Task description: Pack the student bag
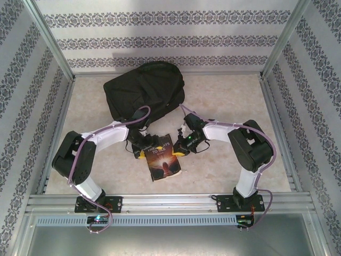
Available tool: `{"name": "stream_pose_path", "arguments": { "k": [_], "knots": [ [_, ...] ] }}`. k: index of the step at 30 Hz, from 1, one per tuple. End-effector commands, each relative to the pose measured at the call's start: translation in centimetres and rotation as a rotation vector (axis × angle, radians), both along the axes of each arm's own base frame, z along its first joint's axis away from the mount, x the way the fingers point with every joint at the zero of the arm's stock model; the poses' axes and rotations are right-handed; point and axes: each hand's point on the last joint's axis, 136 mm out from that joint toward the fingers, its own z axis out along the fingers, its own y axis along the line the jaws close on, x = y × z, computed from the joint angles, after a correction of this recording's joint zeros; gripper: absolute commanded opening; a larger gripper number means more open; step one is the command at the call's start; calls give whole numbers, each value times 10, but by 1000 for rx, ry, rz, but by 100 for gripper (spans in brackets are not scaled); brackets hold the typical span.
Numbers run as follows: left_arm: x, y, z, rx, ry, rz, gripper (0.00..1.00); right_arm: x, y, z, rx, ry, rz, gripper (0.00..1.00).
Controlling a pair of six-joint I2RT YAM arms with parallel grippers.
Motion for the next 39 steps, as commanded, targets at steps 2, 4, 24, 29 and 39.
{"name": "stream_pose_path", "arguments": {
  "k": [2, 4, 24, 29, 39],
  "knots": [
    [7, -10, 18, -125, -101, -34, 86, 12, 1, 22, 100, -3, -70, 0],
    [7, -8, 16, -136, -106, -22, 86, 14, 0, 28, 117, -8, -73, 0],
    [-3, 14, -16, -232, -54, 79, 83, 21, 8, 48, 357, 142, -178, 0],
    [4, -4, -10, -365, -69, 78, 84, 20, 10, 48, 386, 160, -182, 0],
    [26, -26, 25, -579, -160, 94, 59, 19, 10, 41, 371, 169, -191, 0]
  ]
}}
